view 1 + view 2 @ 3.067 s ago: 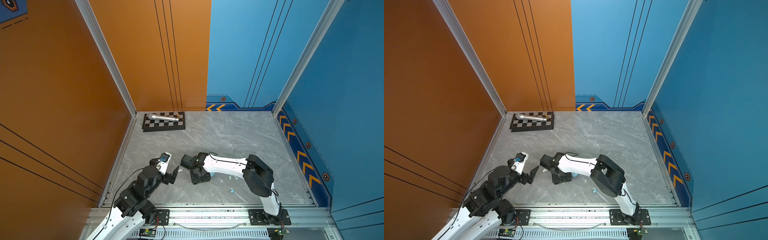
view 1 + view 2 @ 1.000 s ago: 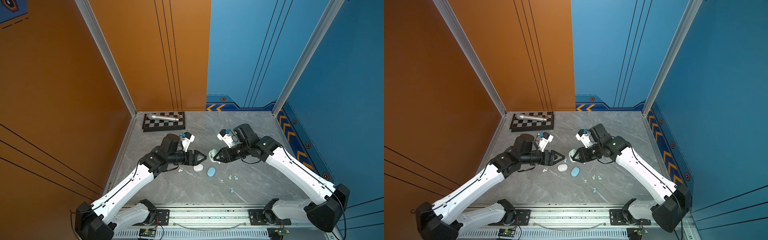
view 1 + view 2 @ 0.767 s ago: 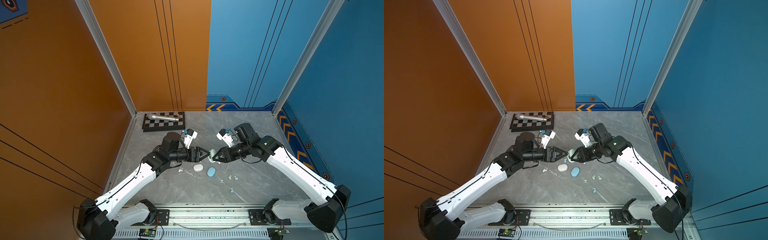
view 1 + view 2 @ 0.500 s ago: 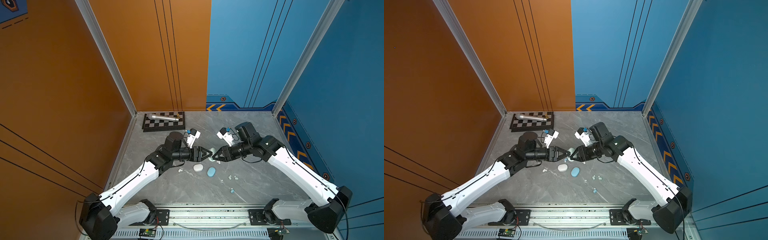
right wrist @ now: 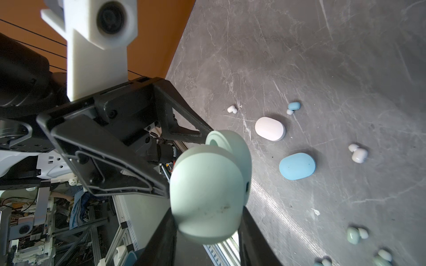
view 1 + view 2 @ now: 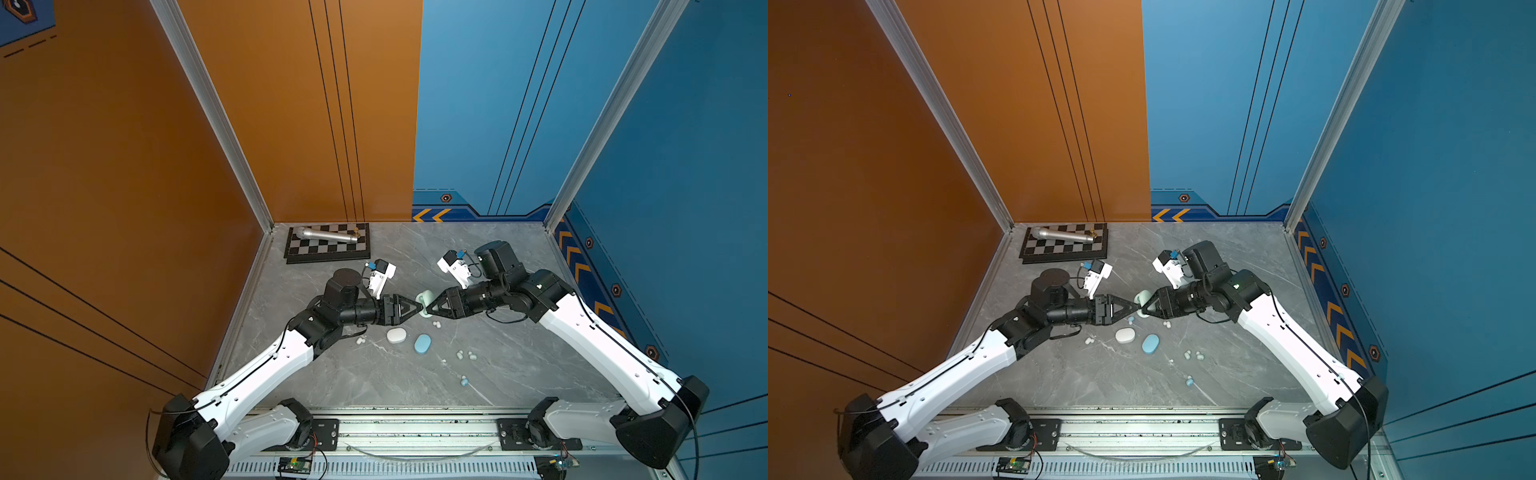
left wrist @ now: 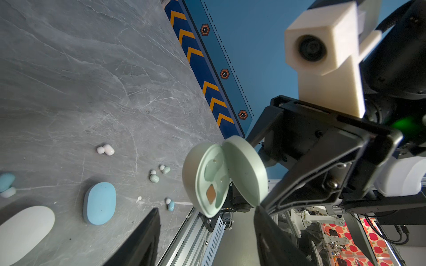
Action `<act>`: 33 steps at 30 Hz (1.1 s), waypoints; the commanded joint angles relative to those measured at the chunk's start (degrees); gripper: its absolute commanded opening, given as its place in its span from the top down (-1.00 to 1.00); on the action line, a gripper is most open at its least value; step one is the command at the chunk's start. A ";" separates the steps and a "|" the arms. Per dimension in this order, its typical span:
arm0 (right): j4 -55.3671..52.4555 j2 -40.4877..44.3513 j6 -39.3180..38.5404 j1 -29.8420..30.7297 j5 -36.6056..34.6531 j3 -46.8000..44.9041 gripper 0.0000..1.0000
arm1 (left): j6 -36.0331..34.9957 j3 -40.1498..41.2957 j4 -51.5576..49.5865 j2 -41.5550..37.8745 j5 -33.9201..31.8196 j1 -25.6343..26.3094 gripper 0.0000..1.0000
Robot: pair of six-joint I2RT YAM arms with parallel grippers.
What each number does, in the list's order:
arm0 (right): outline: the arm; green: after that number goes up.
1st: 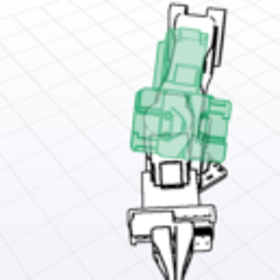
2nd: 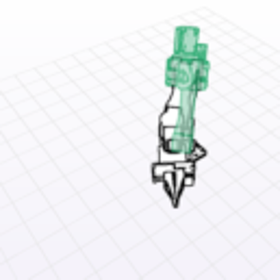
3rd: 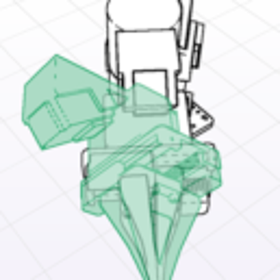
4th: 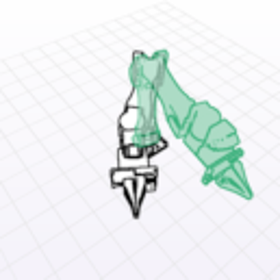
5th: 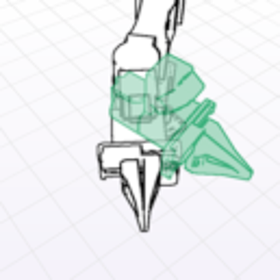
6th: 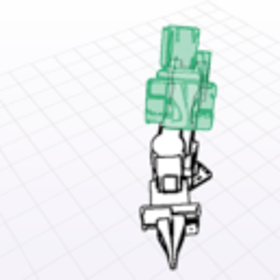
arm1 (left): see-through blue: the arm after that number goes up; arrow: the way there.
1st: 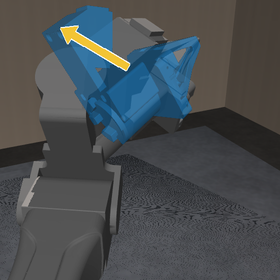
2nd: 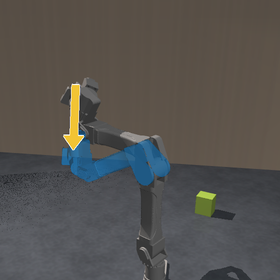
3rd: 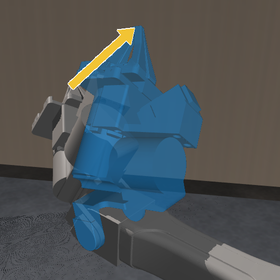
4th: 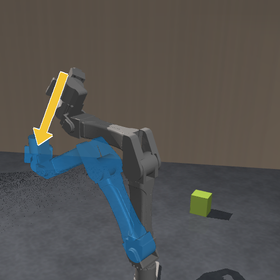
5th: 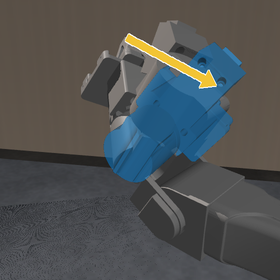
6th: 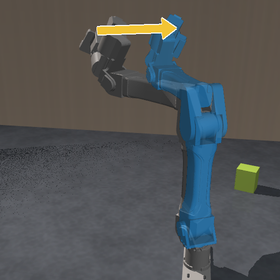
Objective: Insert wireless bluetooth earbuds into charging case
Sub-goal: Pass the charging case.
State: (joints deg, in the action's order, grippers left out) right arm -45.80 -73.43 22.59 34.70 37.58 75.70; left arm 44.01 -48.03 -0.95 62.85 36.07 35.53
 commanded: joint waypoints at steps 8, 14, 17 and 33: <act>1.50 0.83 1.75 0.06 4.35 1.65 0.47 | 2.88 -0.14 6.66 2.33 5.35 -0.12 -0.20; 2.86 1.43 2.80 -0.03 4.21 1.65 0.47 | 3.18 -0.57 6.80 3.33 6.19 0.16 -0.03; 3.17 1.58 3.08 -0.50 3.65 1.67 0.47 | 3.28 -0.48 6.84 2.79 5.99 0.07 -0.06; 5.89 1.81 5.22 -1.74 4.89 1.96 0.48 | 3.71 1.43 6.83 0.93 4.63 -1.25 -0.04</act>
State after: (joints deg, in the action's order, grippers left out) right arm -42.22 -72.84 26.72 33.30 40.73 75.83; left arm 47.88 -47.20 5.58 64.49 40.58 34.83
